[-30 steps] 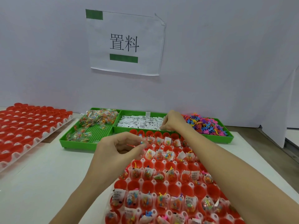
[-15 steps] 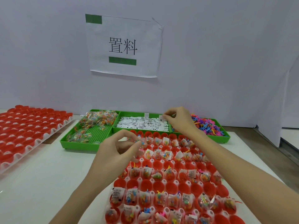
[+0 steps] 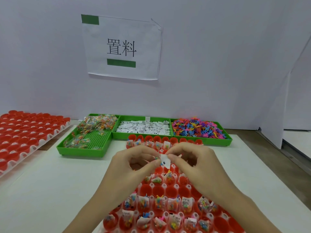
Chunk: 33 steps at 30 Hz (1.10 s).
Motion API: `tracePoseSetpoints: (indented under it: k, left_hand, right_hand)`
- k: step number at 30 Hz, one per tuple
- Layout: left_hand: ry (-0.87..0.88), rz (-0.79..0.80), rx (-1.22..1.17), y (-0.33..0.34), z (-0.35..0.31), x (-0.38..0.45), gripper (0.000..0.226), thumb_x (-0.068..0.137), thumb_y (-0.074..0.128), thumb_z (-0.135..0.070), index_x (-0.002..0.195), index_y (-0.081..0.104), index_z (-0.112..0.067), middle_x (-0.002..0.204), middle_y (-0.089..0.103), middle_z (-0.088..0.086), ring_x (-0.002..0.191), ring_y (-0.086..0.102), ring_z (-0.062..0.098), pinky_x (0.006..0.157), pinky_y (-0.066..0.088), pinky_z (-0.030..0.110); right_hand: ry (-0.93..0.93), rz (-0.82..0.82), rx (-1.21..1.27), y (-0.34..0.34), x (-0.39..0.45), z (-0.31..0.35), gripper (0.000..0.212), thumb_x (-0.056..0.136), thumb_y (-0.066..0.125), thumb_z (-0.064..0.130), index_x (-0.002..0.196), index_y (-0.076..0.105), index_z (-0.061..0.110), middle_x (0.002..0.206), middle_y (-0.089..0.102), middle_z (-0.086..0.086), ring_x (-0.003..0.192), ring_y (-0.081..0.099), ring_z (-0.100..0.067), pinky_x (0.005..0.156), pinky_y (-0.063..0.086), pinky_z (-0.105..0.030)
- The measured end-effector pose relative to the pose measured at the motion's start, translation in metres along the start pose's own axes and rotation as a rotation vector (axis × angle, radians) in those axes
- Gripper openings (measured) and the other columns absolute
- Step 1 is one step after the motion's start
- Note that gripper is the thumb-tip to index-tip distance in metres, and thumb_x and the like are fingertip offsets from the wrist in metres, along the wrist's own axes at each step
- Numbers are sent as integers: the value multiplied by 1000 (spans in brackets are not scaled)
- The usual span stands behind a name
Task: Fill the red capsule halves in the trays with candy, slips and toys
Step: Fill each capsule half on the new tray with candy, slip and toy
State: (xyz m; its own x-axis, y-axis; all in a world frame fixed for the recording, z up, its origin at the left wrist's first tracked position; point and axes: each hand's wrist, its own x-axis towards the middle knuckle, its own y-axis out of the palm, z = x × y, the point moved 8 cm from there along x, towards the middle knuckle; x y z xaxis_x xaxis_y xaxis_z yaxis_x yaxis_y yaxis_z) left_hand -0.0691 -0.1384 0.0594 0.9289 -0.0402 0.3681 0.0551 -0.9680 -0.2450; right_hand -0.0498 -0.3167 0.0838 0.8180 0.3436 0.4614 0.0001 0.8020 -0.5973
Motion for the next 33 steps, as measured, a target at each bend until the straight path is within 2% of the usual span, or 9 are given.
tracePoseSetpoints:
  k: [4,9,17,20,23,25,29,32,33]
  left_hand:
    - [-20,58,-34,11,-2,-5,22,81,85,-24,102,79,-25,82,78,3,78,76,21,79,62,43]
    - [-22,113,0,17,-3,-8,13,80,86,-25,92,82,-27,82,78,3,79,76,21,79,61,47]
    - [-5,87,-9,21,-8,-10,22,74,88,-31,94,80,-26,82,78,4,75,76,21,73,61,43]
    - [16,41,27,19,-11,-11,26,70,89,-30,94,80,-29,78,76,3,72,75,19,71,61,34]
    - [35,11,45,16,-15,-11,28,68,90,-30,94,80,-34,75,76,0,70,74,17,69,60,26]
    - [40,-4,62,12,-16,-11,27,69,90,-30,93,80,-35,75,76,-2,69,74,16,69,59,23]
    - [33,-10,69,9,-15,-10,17,70,87,-33,85,81,-35,77,78,-4,72,75,16,70,60,26]
    - [20,-3,71,9,-14,-10,15,70,86,-33,84,80,-36,77,78,-5,73,75,15,72,61,28]
    - [14,-3,62,9,-14,-10,15,70,86,-32,84,79,-35,77,78,-4,73,76,16,72,62,30]
  right_hand:
    - [60,-47,87,-4,-20,-10,8,93,71,30,91,74,37,79,70,15,70,65,-12,61,51,-19]
    - [74,19,177,4,-28,-10,8,96,67,31,91,72,33,70,65,16,62,62,-8,59,45,-13]
    - [75,44,159,6,-32,-7,11,97,65,34,95,75,38,83,70,13,72,67,-15,66,50,-20]
    - [117,39,201,6,-34,-8,13,97,65,32,94,76,38,88,72,11,76,68,-14,69,54,-22]
    - [165,47,273,3,-31,-8,15,99,63,27,99,77,32,75,72,9,61,66,-9,59,48,-13]
    - [198,48,281,-3,-21,-11,16,100,61,23,101,76,29,81,75,7,58,67,-10,53,46,-12]
    - [237,37,8,-24,22,-34,13,99,63,24,98,75,27,84,75,9,63,71,-6,61,57,-20]
    - [251,27,-267,-36,64,-66,12,99,64,22,99,76,23,84,73,12,67,64,3,72,52,-18]
    - [268,26,-333,-38,77,-81,13,99,64,20,101,77,19,89,74,7,72,64,-1,72,51,-20]
